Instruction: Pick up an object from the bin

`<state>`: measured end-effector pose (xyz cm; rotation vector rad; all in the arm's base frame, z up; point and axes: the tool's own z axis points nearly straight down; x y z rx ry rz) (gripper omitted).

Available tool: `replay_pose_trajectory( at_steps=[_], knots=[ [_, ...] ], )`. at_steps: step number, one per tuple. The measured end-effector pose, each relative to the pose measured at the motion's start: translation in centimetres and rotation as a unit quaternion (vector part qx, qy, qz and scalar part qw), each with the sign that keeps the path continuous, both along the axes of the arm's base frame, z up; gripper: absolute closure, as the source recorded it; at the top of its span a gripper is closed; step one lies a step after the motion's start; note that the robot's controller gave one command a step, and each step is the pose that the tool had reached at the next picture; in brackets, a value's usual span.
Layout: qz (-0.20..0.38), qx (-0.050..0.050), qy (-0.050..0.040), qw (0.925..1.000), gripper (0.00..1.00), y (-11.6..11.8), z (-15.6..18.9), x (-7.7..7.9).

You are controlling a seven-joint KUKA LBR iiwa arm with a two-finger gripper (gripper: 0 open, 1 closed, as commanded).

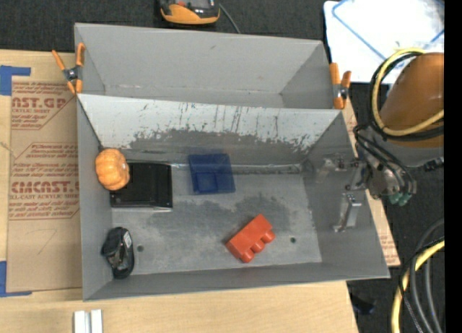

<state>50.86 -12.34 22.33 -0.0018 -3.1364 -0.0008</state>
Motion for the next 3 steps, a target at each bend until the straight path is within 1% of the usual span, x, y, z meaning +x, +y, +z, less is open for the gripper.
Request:
replay_pose_trajectory(
  at_steps=[1, 2, 3],
  knots=[
    [0.001, -0.001, -0.0037, 1.0000, 0.00, 0.1, 0.3, 0.2],
    [0.086, -0.001, -0.0050, 0.9963, 0.00, 5.2, -9.9, 0.2],
    [0.267, -0.001, -0.0056, 0.9638, 0.00, 8.7, -6.7, -0.4]
  ],
)
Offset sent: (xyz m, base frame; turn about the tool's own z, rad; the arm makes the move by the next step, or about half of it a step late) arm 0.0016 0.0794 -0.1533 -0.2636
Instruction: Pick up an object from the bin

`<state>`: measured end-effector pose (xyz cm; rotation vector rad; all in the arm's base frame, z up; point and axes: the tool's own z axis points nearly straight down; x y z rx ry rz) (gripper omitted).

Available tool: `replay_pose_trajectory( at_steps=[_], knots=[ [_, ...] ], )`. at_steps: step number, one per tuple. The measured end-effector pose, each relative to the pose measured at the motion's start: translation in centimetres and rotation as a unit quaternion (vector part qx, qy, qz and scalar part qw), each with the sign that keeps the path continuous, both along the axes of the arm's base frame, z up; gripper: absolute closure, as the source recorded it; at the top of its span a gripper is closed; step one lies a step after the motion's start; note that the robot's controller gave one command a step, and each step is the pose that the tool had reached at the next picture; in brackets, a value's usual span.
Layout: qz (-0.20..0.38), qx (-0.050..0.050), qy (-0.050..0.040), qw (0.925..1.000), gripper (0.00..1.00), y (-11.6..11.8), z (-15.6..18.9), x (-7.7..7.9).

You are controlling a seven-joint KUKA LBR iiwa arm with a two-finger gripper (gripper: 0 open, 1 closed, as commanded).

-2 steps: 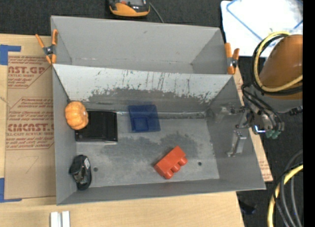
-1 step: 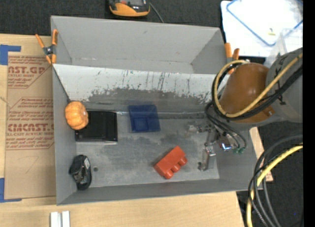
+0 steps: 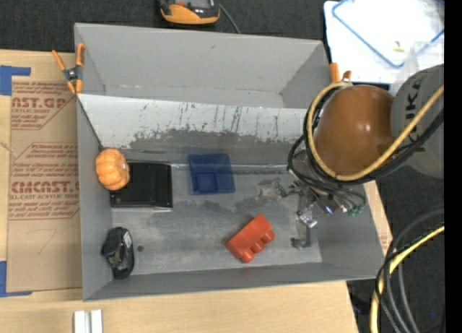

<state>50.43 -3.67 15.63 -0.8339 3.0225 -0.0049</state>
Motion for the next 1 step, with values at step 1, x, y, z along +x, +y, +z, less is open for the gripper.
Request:
replay_pose_trajectory(
  at_steps=[1],
  knots=[
    [-0.068, 0.002, 0.0045, 0.9977, 0.00, 4.68, -5.74, -1.97]
  ],
)
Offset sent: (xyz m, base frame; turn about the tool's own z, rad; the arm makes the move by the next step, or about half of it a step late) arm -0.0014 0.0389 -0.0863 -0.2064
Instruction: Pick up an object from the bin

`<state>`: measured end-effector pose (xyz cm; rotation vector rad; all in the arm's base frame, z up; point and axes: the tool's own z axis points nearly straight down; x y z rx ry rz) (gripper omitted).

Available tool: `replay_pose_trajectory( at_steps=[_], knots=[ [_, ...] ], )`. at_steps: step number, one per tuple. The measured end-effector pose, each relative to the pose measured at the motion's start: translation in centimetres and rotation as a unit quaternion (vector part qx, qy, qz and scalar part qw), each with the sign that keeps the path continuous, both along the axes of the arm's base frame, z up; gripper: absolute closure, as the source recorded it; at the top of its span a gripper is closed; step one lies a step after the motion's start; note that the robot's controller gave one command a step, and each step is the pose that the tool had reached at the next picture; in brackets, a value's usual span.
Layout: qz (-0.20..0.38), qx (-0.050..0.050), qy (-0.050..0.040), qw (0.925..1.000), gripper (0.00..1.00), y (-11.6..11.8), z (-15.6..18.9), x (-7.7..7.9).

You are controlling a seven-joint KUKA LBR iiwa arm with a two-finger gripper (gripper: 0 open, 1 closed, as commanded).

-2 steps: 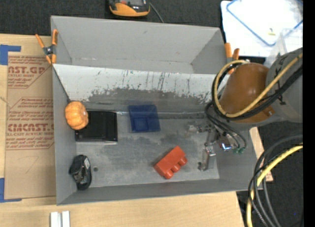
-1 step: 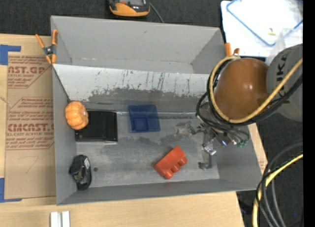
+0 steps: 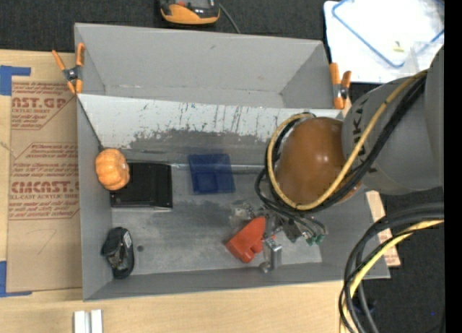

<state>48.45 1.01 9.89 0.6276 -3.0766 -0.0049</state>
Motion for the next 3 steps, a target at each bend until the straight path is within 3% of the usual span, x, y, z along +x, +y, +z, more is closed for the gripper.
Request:
replay_pose_trajectory(
  at_steps=[1, 2, 3],
  knots=[
    [0.170, -0.003, -0.0081, 0.9854, 0.00, -0.7, -2.9, 1.8],
    [0.063, 0.000, -0.0078, 0.9980, 1.00, -3.2, -2.7, 0.4],
    [0.062, 0.000, -0.0078, 0.9980, 1.00, -3.2, -2.7, 0.4]
  ],
)
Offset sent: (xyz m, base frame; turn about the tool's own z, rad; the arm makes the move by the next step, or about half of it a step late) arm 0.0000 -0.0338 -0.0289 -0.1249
